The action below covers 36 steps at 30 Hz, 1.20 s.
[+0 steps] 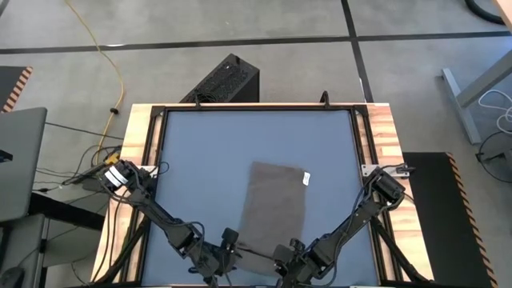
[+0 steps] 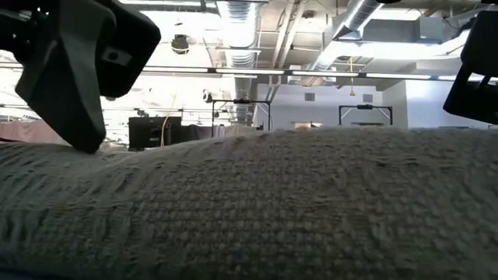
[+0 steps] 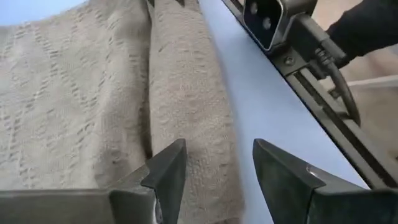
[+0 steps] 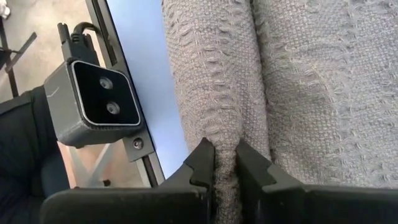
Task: Roll towel
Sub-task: Roll the gray towel
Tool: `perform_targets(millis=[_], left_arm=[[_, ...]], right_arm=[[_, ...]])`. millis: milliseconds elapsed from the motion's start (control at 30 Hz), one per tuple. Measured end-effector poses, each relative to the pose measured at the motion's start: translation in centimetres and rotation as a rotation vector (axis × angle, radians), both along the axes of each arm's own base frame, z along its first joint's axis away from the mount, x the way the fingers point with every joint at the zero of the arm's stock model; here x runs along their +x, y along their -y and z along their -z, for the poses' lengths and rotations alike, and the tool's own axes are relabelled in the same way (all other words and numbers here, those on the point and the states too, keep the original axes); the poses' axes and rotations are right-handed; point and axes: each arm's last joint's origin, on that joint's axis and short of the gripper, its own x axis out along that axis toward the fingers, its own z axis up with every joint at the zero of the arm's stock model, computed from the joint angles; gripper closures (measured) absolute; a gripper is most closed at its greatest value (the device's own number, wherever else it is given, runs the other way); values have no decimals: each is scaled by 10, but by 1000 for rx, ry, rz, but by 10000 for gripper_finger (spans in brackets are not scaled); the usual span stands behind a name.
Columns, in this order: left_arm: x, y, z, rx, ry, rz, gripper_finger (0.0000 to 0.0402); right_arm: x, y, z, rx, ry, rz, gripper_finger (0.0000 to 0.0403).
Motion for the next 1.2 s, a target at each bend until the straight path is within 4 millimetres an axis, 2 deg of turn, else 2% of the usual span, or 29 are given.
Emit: perform_targets(millis=[300,400,467,633,700,933,1067,1200], left_arm=[[6,3,36,-10,-62,-47,210],[8,-1,41,-55,-100,-137,223],[9,-5,42,-89,-145,-183,245],[15,-13,43,-189,-239,-170,358],[18,-16,37,-264,-281,-121,383],[32,-42,18,-568,-515,10,383],[40,-57,17,-708,-645,-47,383],[44,-73,21,-726,-710,-119,383]], right_arm=[[0,1,0,7,-8,17,346],[-2,-2,0,22,-11,27,346],[-4,-4,0,31,-14,34,346],[-9,-9,0,58,-23,60,346],[-11,-10,0,70,-29,75,346],[-13,-14,-1,117,-34,125,346],[-13,-14,-2,124,-39,128,346],[-12,-13,1,96,-42,100,345]])
